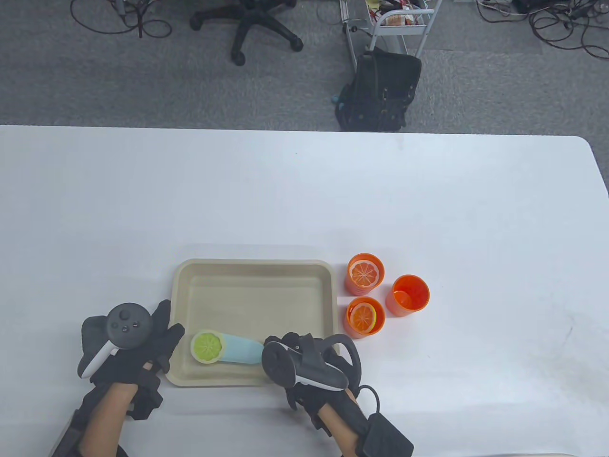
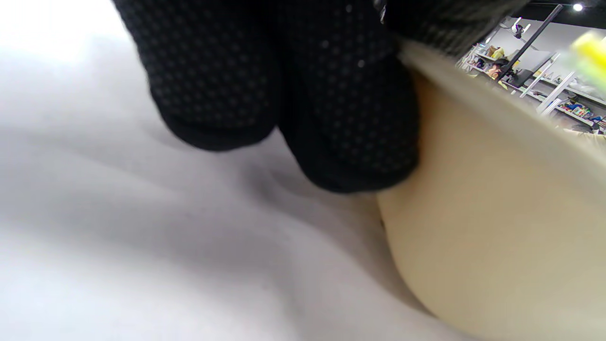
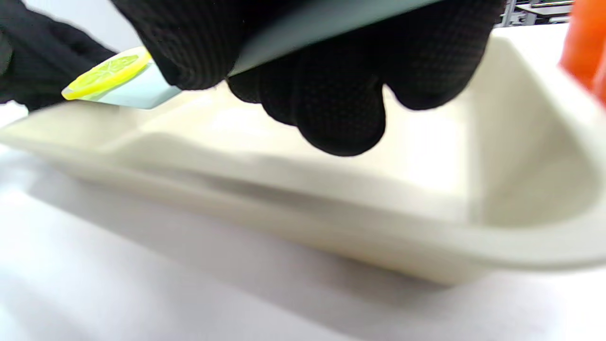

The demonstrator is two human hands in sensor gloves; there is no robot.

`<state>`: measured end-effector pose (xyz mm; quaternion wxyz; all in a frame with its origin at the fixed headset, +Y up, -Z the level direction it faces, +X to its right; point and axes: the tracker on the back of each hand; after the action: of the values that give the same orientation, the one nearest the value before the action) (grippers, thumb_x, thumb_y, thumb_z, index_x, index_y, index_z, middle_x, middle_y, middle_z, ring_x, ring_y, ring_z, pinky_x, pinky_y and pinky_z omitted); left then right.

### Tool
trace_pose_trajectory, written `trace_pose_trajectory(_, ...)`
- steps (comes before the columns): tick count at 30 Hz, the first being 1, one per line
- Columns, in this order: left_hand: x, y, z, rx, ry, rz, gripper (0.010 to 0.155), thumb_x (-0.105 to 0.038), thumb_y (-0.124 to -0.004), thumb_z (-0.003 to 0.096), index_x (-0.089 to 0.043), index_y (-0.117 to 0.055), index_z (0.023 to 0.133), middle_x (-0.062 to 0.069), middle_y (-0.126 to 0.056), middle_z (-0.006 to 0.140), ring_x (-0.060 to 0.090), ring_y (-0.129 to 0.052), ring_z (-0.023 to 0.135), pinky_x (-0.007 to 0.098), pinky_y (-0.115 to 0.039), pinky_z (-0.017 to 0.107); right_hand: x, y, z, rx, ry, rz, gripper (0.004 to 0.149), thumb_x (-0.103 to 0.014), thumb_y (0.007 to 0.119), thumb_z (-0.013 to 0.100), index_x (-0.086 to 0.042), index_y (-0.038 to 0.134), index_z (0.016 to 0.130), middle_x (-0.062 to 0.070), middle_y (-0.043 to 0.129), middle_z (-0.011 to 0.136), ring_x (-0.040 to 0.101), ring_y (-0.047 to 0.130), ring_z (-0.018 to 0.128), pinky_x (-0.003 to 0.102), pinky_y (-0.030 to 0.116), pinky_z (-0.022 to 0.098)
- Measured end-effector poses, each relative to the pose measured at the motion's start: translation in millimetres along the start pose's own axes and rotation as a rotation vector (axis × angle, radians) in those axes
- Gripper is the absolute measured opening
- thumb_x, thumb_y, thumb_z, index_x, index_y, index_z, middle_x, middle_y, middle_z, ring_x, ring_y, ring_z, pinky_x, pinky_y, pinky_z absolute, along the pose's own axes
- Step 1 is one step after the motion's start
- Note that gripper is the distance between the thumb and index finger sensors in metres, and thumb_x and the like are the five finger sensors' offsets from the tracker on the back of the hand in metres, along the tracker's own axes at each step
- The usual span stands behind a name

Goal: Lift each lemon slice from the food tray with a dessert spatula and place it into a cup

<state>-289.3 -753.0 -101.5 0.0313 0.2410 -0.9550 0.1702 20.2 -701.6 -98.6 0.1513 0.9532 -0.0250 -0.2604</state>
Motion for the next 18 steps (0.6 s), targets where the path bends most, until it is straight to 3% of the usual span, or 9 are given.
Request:
trace_pose_trajectory(10, 0, 0, 0, 0.0, 0.001, -0.001, 0.072, -0.047, -0.077, 0.0572, -0.005, -0.052, 0.11, -0.001, -0.097, 0.069, 0.003, -0.109, 0.037, 0.031, -0.096, 0.034, 44, -34, -31, 0.108, 0.143, 0.097, 0.054, -0.038, 0.078, 0.051, -0.019, 0.072, 0.101, 0.008, 0.09, 0.082, 0.019, 0.102, 0.056, 0.045, 0.084, 0.051)
trace_pose_trajectory(18, 1, 0, 0, 0.0, 0.002, -0.004, 0.072, -0.047, -0.077, 0.0571, -0.005, -0.052, 0.11, -0.001, -0.097, 0.069, 0.003, -0.109, 0.037, 0.031, -0.096, 0.034, 97, -52, -58, 0.192, 0.263, 0.254, 0.053, -0.038, 0.08, 0.052, -0.018, 0.073, 0.101, 0.008, 0.09, 0.082, 0.02, 0.102, 0.055, 0.045, 0.084, 0.051)
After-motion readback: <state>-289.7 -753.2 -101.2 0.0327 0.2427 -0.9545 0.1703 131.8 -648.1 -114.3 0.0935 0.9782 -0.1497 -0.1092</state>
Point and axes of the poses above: the tracker on the back of each hand, its own x axis roughly to the little-finger side, its own z axis roughly from the wrist to the fingertips, y = z × x
